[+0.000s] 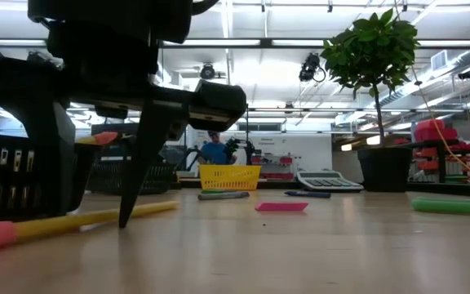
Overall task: Sort crayons/erasers/pens/pencils in bins
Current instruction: Put the yellow pencil into the bottom black basket
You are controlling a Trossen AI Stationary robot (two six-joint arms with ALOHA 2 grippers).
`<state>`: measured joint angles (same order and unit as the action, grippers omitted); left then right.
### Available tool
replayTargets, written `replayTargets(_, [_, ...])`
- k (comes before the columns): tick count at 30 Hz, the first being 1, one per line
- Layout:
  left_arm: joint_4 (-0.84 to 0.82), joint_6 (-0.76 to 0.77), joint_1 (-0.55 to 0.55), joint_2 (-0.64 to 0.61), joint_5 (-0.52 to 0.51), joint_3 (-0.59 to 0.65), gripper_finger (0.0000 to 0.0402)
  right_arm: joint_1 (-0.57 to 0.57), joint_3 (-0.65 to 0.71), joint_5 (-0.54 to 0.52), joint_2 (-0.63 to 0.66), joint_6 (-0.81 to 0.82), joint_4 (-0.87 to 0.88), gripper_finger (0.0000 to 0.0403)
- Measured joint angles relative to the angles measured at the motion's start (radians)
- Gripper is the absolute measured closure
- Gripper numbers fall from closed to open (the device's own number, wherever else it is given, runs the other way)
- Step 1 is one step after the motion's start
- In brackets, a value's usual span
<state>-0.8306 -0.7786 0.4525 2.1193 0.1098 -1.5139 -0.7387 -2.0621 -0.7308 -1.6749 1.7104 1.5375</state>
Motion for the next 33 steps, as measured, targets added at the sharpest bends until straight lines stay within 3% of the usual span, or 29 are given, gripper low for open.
replayTargets(12, [0.023,0.046,-0.035,0.000,-0.012,0.001,0.0254,-0.011,0.000,0.018,0.000,-0.054,-0.011,0.0270])
replayTargets(19, [0.040,0.082,-0.093,0.000,-0.020,0.002,0.0318,-0.064,0.000,0.066,0.000,-0.086,-0.010,0.0270])
replayTargets(25, [0.066,0.074,-0.113,-0.001,-0.021,0.003,0.0385,-0.123,0.000,0.066,0.000,0.006,-0.010,0.0270])
replayTargets(30, [0.073,0.013,-0.118,-0.001,-0.028,-0.008,0.0373,-0.176,0.000,0.060,0.000,0.106,-0.010,0.0270])
replayTargets(33, [0.052,-0.066,-0.115,0.002,-0.068,-0.076,0.0359,-0.204,0.000,0.055,0.000,0.169,-0.027,0.0270])
